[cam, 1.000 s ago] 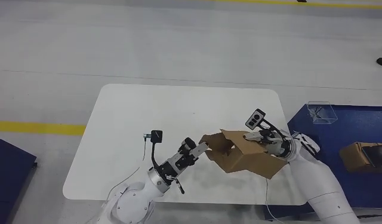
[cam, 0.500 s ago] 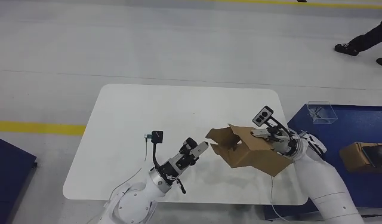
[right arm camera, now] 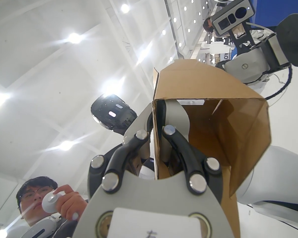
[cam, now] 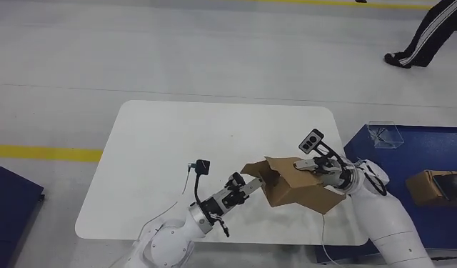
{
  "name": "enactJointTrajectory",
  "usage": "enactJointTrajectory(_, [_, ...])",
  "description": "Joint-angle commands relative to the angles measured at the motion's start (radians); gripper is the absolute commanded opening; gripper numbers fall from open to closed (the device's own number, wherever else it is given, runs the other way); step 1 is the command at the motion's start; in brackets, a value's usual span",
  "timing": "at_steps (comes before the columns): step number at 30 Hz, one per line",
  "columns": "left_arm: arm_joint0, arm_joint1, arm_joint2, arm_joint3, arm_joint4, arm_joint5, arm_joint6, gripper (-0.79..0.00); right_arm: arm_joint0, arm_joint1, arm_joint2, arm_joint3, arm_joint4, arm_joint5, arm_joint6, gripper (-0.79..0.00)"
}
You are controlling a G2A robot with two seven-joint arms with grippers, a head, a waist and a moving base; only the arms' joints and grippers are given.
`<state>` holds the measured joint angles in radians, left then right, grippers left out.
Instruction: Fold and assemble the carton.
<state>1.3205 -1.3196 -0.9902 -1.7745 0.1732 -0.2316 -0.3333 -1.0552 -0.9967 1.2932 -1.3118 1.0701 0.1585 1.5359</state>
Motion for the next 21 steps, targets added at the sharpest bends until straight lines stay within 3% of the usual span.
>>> enactJointTrajectory(1, [-0.007, -0.002, 0.008, 0.006, 0.004, 0.016, -0.007, 0.0, -0.004, 0.002, 0.003, -0.011, -0.015, -0.009, 0.0, -0.785])
enactJointTrajectory(8, [-0.029, -0.007, 0.037, 0.022, 0.062, 0.098, -0.01, 0.0, -0.019, 0.008, 0.026, -0.037, -0.07, -0.05, -0.02, -0.785])
enactJointTrajectory(21, [0.051, 0.006, -0.056, -0.061, 0.039, 0.031, 0.078, 0.0, -0.041, 0.025, 0.084, -0.081, -0.24, -0.126, -0.136, -0.785])
